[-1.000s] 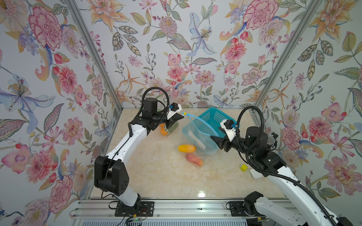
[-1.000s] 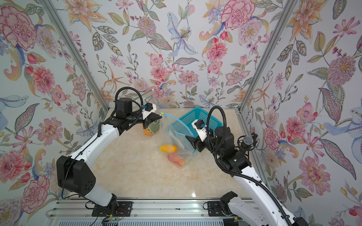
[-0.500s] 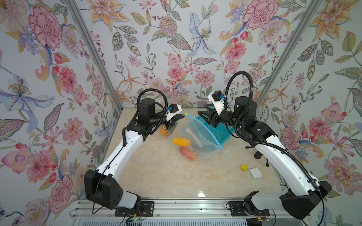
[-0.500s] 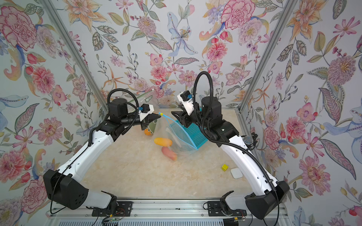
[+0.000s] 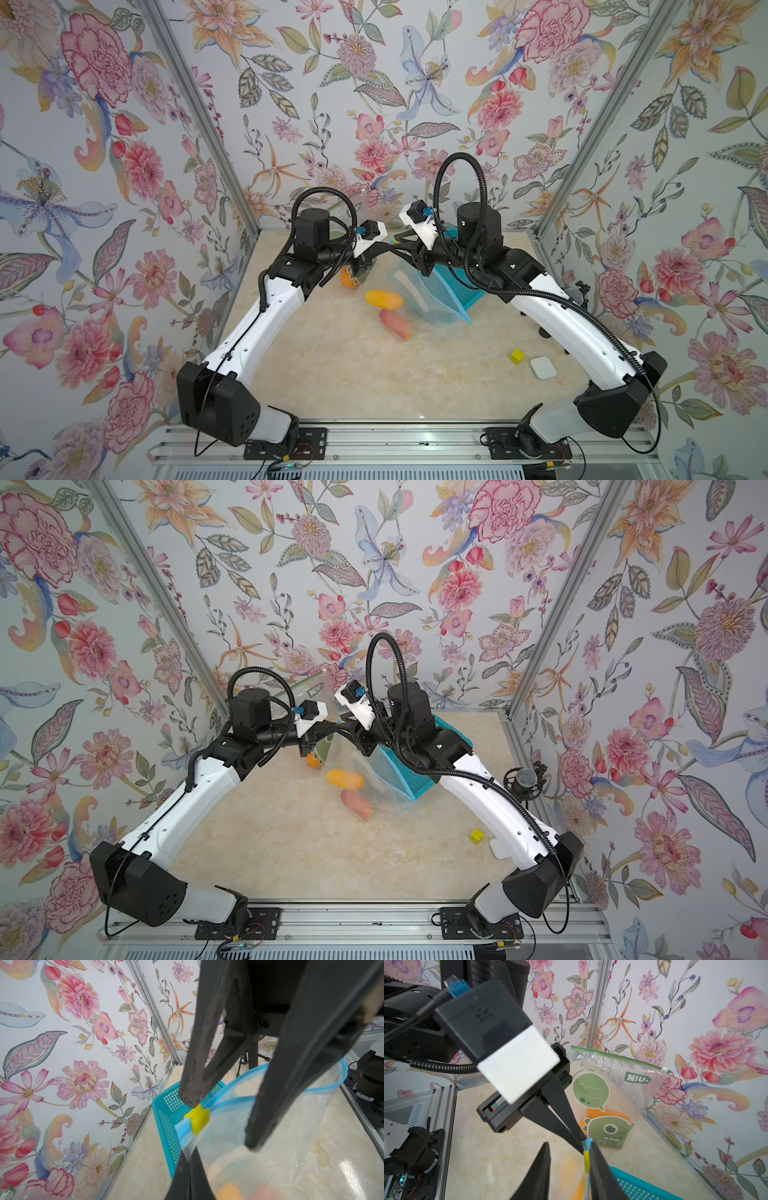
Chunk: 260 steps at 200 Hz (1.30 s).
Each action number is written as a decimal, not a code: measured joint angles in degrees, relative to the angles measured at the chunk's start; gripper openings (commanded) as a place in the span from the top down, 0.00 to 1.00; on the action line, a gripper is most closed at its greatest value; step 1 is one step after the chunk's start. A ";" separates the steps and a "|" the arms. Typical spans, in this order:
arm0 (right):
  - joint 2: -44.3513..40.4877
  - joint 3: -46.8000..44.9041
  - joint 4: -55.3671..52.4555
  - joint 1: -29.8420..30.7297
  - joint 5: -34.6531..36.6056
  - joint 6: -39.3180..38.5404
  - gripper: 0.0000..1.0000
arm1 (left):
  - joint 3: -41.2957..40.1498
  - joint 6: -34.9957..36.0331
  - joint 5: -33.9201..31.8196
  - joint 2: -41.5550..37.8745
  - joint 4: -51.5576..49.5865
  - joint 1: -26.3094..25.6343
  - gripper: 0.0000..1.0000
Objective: Place the mango in a zip-top bag and seal the zipper
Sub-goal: Zip the zipper on the zipper food storage bag.
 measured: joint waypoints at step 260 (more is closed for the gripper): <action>1.46 -0.59 0.00 -0.98 2.91 -3.32 0.92 | 0.13 -0.26 -0.39 0.00 0.20 0.00 1.00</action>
